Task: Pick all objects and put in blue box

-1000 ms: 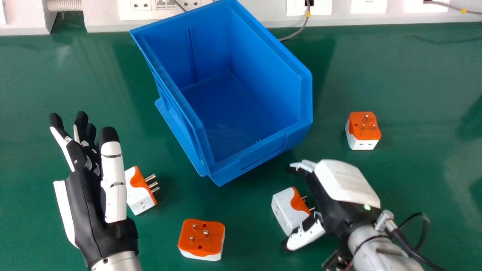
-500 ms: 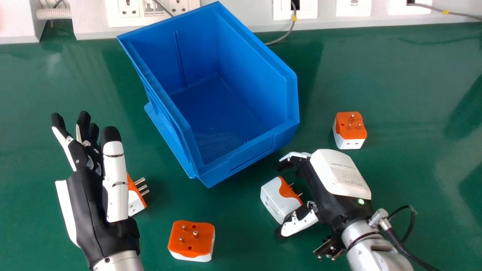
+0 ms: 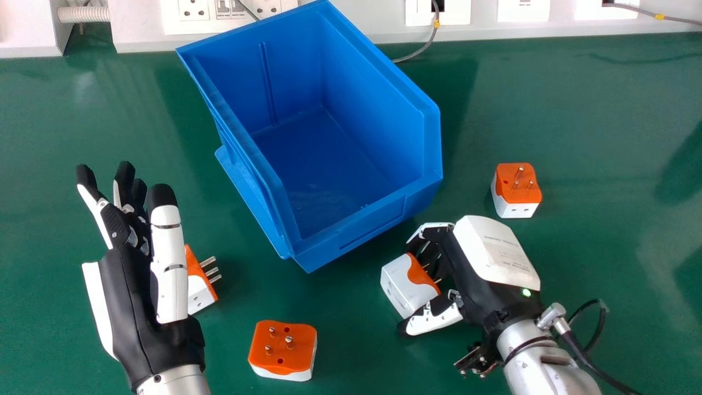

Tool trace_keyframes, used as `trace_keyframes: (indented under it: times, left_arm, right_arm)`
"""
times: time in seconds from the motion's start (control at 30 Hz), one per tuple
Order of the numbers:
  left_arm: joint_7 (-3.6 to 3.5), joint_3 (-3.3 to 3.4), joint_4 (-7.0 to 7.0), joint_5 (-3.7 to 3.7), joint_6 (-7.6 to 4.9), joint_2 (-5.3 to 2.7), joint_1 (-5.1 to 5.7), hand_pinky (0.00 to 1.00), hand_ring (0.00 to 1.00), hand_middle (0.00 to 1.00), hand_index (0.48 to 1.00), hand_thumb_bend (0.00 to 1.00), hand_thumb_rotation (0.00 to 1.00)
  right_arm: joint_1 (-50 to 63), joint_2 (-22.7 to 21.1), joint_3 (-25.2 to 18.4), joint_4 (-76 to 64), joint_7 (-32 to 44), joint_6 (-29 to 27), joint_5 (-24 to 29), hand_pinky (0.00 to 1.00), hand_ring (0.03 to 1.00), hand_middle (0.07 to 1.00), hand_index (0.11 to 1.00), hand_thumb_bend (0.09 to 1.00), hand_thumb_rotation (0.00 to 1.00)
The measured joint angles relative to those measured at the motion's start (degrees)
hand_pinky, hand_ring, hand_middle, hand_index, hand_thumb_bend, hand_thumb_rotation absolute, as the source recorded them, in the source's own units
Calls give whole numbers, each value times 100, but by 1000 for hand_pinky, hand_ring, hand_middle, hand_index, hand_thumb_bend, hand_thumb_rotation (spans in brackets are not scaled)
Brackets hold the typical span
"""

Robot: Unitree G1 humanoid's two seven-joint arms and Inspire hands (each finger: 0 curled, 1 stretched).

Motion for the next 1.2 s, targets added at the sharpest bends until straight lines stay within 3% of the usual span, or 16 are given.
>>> trace_keyframes:
  times: [0.47, 0.77, 0.9, 1.2]
  left_arm:
    - [52, -19, -13, 6, 7, 1, -3, 960, 985, 986, 979, 508, 744]
    - [47, -15, -12, 11, -20, 2, 1, 953, 979, 980, 977, 513, 741]
    - [51, -14, -7, 50, -20, 2, -1, 950, 978, 977, 973, 510, 738]
    - [54, -2, 5, 47, -5, 3, -50, 962, 983, 981, 977, 500, 743]
  right_arm:
    - [819, -154, -31, -1006, -38, -328, 194, 364, 420, 471, 499, 501, 0]
    - [1448, -68, -728, -3088, -64, -389, 415, 370, 426, 486, 487, 502, 0]
    - [1464, -4, -907, -3340, -262, -641, 390, 337, 433, 503, 484, 499, 0]
    - [713, 217, -944, -3023, -489, -1166, 403, 328, 428, 497, 507, 497, 0]
